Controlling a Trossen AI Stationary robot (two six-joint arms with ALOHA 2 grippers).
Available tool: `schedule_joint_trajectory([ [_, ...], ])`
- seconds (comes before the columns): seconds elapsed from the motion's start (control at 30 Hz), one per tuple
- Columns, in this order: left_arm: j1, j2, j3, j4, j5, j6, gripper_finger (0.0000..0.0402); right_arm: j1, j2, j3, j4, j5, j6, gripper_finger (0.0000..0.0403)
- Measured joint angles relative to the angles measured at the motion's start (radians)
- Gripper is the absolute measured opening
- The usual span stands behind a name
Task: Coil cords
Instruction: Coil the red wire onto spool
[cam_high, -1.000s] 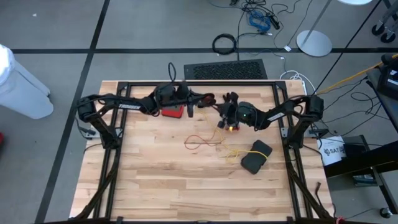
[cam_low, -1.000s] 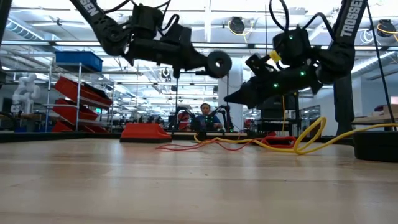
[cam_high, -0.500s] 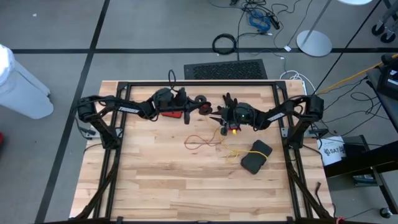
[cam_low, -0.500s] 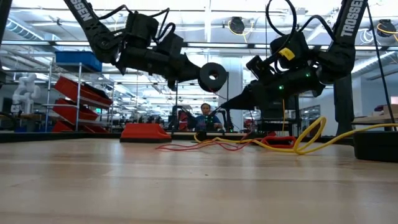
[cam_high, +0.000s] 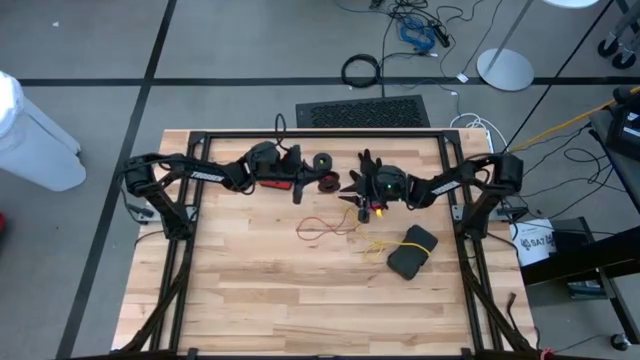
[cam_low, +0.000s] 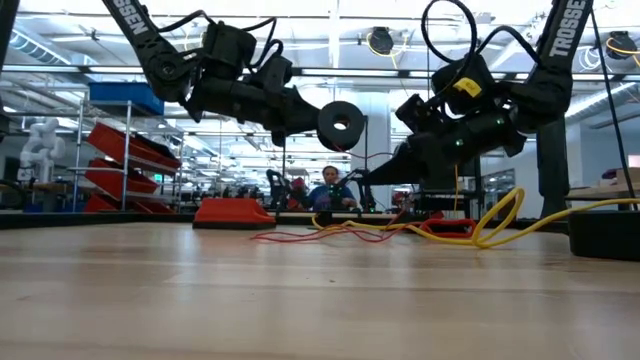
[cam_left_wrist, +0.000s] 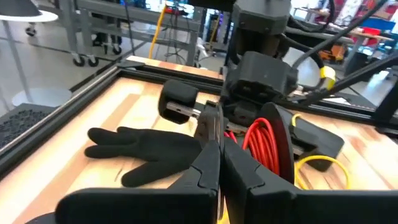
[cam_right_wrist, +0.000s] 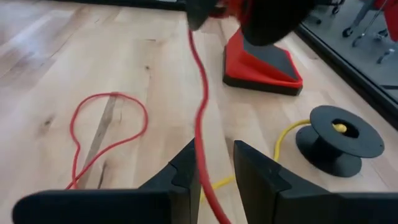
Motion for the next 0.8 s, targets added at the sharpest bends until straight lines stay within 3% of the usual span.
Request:
schedule_joint_trajectory([
  [0.43, 0.000, 0.000, 0.000, -0.016, 0.042, 0.021, 0.0008, -0.027, -0.280, 0.000, -0.386, -0.022, -0.073, 0.0080],
  [0.53, 0.000, 0.001, 0.000, -0.017, 0.042, 0.021, 0.0008, -0.027, -0.311, 0.000, -0.476, -0.022, -0.079, 0.0080],
  [0.8, 0.000, 0.001, 0.000, -0.017, 0.042, 0.021, 0.0008, -0.027, -0.312, 0.000, -0.504, -0.022, -0.080, 0.0080],
])
